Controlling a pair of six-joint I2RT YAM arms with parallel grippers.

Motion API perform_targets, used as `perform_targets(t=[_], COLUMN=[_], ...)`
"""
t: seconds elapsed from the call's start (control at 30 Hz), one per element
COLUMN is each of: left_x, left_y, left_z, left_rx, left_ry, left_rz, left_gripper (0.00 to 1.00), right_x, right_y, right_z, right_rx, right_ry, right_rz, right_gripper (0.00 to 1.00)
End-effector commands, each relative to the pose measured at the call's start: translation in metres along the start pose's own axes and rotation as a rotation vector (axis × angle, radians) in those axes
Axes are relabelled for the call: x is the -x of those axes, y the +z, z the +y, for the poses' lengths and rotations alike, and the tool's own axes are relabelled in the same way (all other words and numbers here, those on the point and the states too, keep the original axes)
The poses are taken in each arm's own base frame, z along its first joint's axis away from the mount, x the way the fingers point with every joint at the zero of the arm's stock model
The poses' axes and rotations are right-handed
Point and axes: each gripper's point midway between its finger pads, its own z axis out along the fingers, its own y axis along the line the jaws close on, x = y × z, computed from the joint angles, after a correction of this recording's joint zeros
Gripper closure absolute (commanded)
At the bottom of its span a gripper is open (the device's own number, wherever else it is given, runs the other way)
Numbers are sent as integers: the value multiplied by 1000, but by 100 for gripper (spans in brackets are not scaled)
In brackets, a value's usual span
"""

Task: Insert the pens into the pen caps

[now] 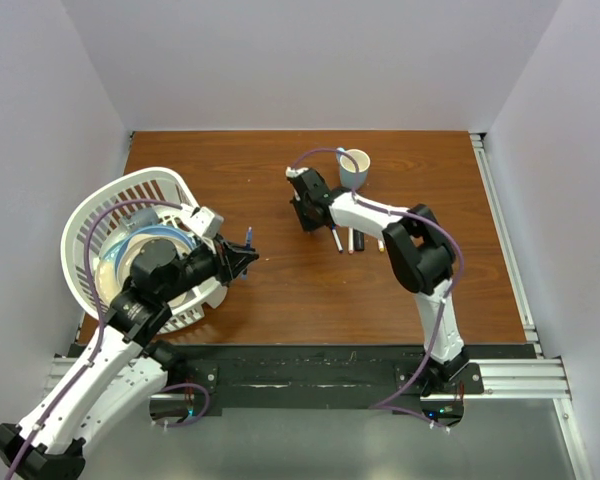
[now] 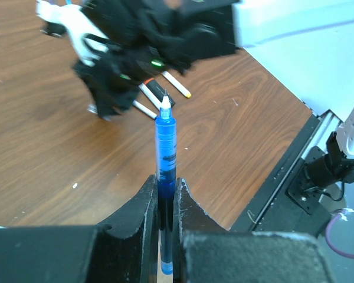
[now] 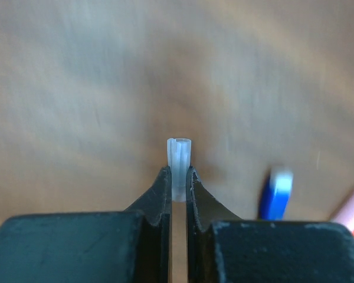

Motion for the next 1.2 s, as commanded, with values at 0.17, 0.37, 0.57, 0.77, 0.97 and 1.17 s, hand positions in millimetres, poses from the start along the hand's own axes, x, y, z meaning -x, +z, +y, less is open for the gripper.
perform_targets(t=[0.17, 0.37, 0.57, 0.77, 0.97, 1.17], left_x=[-17, -25, -43, -38, -35, -22], left_y=[23, 37, 46, 57, 66, 72], left_z=[-10, -17, -12, -13, -27, -47], left_rx=[-44, -43, -31, -35, -123, -269], left_ry=[-87, -104, -166, -247, -318, -327], left_rz=[60, 95, 131, 88, 62, -11], left_gripper=[100, 100, 100, 100, 100, 100], right_x=[-82, -85, -48, -1, 29, 47], right_y=[-42, -55, -98, -165, -230, -288], right_z=[11, 14, 13, 24, 30, 38], right_rx=[27, 26, 49, 195, 346, 562], right_ry=[71, 74, 130, 247, 381, 555], right_rz=[63, 43, -93, -316, -517, -717], right_gripper=[100, 100, 100, 100, 100, 100])
